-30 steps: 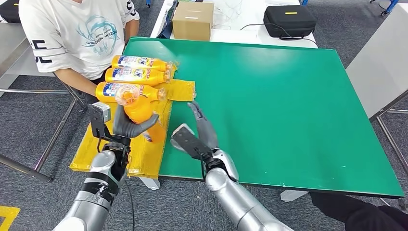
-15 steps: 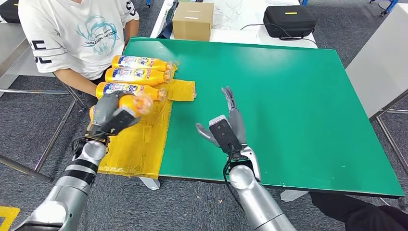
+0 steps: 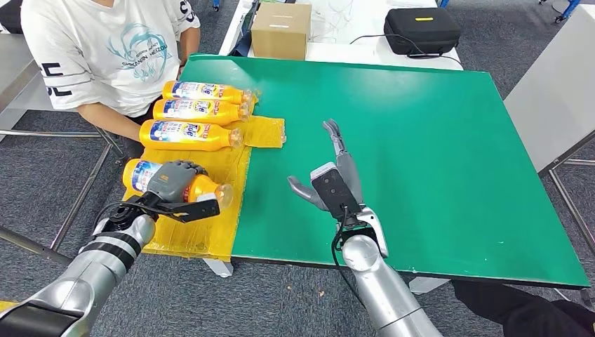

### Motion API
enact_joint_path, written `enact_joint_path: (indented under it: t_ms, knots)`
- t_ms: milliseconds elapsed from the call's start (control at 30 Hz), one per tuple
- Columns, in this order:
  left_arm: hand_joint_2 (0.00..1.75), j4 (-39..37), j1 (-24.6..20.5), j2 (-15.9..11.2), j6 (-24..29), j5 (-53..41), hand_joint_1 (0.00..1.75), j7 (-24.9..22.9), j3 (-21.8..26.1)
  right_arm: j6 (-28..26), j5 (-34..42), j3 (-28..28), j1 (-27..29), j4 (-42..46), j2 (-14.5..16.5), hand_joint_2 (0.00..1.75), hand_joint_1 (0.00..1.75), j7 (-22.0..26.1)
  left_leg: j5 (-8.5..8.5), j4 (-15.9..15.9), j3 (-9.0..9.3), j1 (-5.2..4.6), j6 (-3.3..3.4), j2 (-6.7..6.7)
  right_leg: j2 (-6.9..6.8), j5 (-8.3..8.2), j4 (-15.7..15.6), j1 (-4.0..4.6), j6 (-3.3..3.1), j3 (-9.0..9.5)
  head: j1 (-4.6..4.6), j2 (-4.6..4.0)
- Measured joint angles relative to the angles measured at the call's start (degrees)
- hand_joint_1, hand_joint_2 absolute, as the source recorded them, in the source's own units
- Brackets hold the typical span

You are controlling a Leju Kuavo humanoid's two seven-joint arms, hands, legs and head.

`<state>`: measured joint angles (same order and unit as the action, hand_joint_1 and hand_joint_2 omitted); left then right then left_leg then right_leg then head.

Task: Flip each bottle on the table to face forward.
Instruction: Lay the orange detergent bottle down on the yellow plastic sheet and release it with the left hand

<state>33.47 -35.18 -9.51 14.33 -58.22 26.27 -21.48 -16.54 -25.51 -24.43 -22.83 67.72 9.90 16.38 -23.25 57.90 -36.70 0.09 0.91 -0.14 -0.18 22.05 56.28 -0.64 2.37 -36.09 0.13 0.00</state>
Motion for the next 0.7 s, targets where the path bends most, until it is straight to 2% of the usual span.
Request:
enact_joint_path:
  t_ms: [200,467,633,667,700]
  knots:
    - [1.75,-3.9,-1.7,-0.4,-0.4,-3.0,1.75,-1.6,-4.6,1.0,0.2,-0.4,-0.9,0.0,0.0,1.75,0.0,-0.2,0.0,0.0,0.0,-0.01,0.0,-0.04,-0.03,-0.01,0.0,-0.01,0.01,0.04,0.0,0.0]
    - [1.75,-6.1,-3.6,-0.4,-0.7,-5.0,1.75,-2.3,-7.5,1.6,0.2,-0.6,-1.4,-0.1,0.1,1.75,0.0,-0.3,0.01,0.0,0.01,0.0,0.0,-0.05,-0.04,-0.01,0.0,0.0,0.01,0.06,-0.01,0.0]
    - [1.75,-7.9,-5.4,-0.2,-3.2,-6.0,1.75,-2.4,-9.5,2.4,0.6,-1.4,-2.5,-0.7,0.3,1.75,0.0,-0.3,0.02,0.0,0.06,0.0,0.0,-0.05,-0.04,-0.01,0.0,0.0,0.01,0.1,-0.01,0.0]
    - [1.75,-8.2,-5.7,-0.1,-3.6,-6.0,1.6,-2.4,-9.9,2.6,0.7,-1.6,-2.7,-0.9,0.3,1.75,0.0,-0.3,0.02,0.0,0.08,0.0,0.0,-0.05,-0.04,-0.01,0.0,0.0,0.01,0.12,-0.01,0.0]
    - [1.75,-8.5,-5.9,0.1,-3.9,-5.9,1.19,-2.3,-10.1,2.7,0.8,-1.7,-2.9,-1.1,0.4,1.75,0.0,-0.3,0.02,0.0,0.09,0.0,0.0,-0.06,-0.04,-0.01,0.0,0.0,0.01,0.14,-0.01,0.0]
